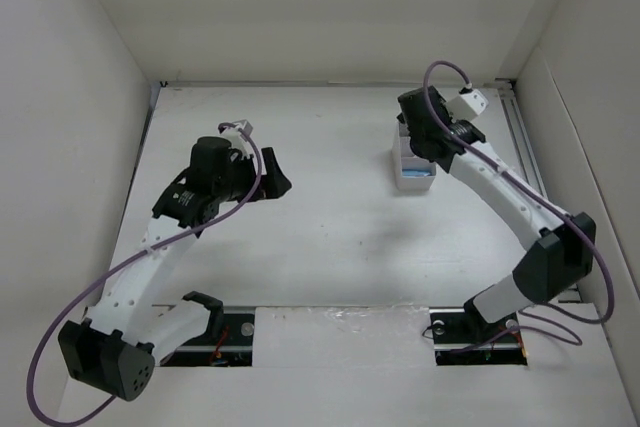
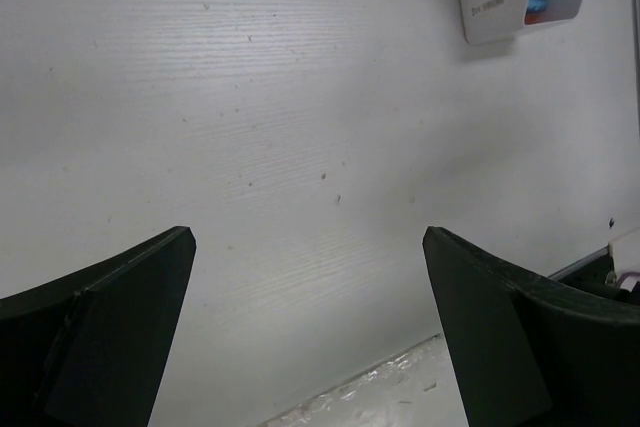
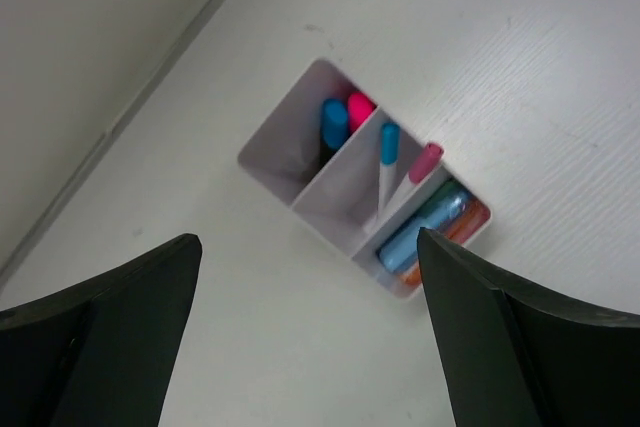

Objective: Sort the stationery into containers
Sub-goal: Place the stationery into the container

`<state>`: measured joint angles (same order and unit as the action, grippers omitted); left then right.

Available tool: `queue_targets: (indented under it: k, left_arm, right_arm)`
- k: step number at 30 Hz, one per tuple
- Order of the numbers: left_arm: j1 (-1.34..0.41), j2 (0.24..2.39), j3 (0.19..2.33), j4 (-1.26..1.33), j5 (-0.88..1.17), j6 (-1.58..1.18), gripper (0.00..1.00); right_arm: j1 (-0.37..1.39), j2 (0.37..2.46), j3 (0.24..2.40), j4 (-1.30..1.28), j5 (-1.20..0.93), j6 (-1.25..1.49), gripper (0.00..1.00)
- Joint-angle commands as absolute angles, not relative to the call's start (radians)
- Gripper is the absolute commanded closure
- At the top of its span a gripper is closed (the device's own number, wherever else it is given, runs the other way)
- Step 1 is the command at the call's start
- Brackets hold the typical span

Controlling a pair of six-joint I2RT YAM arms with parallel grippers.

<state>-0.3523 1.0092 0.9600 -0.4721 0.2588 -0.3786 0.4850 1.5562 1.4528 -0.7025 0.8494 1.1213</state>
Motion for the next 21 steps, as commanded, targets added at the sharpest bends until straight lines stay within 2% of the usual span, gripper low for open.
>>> queue_targets:
  k: [1,2,3,5,11,16,21]
  left_arm:
    - [-0.356,0.956,0.996,-0.436,0.252,-0.406,0.0]
    - [-0.356,0.94,0.996,-0.436,0.241,-0.416,0.0]
    - [-0.356,0.925,0.996,-0.436,0.241,-0.416,0.0]
    - [-0.356,0.913,0.986,-0.446,0.227,-0.416,0.0]
    - [-0.356,0.881,0.986,-0.456,0.218,-0.434,0.0]
    - [-0.356,0.881,0.986,-0.434,0.248,-0.478,0.0]
    - [-0.356,0.871,0.999,-0.422,0.241,-0.517,0.0]
  right_arm:
    - [0.537,1.465,1.395,-0.657,0.661,0.979,0.05]
    - [0.549,1.442,1.382,-0.669,0.581,0.96,0.07]
    - [0.581,1.419,1.346,-0.658,0.536,0.927,0.0]
    - [0.62,1.346,1.321,-0.689,0.491,0.905,0.0]
    - [0.75,1.123,1.096,-0.54,0.062,0.829,0.0]
    - [0.842,1.013,0.928,-0.46,-0.052,0.874,0.0]
    - [0.971,0.924,0.798,-0.407,-0.063,0.917,0.0]
